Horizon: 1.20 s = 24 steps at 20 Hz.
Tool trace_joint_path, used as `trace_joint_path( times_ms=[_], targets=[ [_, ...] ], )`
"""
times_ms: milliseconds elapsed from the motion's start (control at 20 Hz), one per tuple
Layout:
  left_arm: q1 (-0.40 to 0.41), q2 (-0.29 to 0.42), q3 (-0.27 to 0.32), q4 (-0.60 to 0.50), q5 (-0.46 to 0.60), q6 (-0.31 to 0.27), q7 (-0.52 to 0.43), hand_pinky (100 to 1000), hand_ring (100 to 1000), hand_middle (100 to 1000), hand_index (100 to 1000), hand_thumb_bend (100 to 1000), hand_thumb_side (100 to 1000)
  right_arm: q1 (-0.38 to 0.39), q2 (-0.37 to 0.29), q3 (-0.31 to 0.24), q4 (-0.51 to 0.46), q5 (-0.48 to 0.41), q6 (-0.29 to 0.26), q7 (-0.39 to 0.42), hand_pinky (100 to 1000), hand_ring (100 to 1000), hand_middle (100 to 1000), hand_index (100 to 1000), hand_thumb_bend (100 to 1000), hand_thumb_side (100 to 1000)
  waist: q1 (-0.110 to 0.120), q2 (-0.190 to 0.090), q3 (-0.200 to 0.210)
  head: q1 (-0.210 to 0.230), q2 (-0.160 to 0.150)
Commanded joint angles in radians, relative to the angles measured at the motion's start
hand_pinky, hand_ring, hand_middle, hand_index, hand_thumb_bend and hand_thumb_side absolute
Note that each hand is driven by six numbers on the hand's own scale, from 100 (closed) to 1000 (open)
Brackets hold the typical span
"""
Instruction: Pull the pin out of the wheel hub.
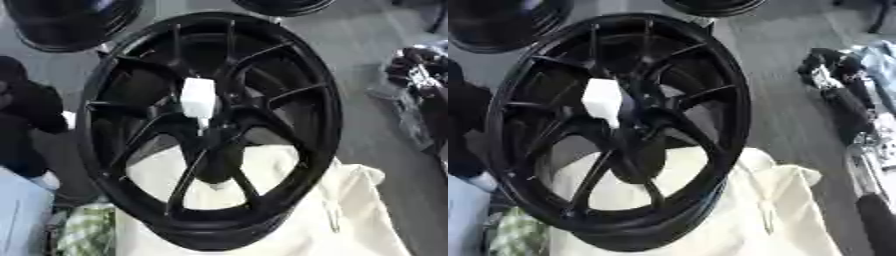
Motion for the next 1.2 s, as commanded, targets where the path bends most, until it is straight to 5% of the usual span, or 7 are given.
trace_joint_path(
  times_ms=[50,600,850,1200],
  targets=[
    [-0.008,0.015,0.010,-0.022,-0.007,-0.005,0.000,710,689,707,754,100,785,-0.008,-0.020,-0.011,-0.024,-0.001,-0.003,-0.002,823,725,660,745,234,384,-0.005,-0.008,0.000,0.000,-0.008],
    [-0.029,0.055,0.003,-0.028,-0.010,-0.001,-0.002,709,688,707,752,100,770,-0.004,-0.022,-0.010,-0.025,-0.001,-0.003,-0.004,822,725,658,744,232,385,-0.006,-0.012,-0.002,-0.007,0.007],
    [-0.095,0.157,-0.024,-0.049,0.009,0.017,-0.008,711,690,712,767,100,745,0.003,-0.026,-0.009,-0.023,-0.001,-0.001,-0.005,821,724,657,744,232,385,-0.004,-0.020,-0.004,-0.015,0.008],
    [-0.247,0.390,-0.134,-0.142,0.052,0.094,-0.116,722,703,728,786,100,706,0.011,-0.034,-0.004,-0.021,0.000,0.002,-0.004,820,722,654,742,231,386,0.000,-0.031,-0.008,-0.019,0.008]
  ],
)
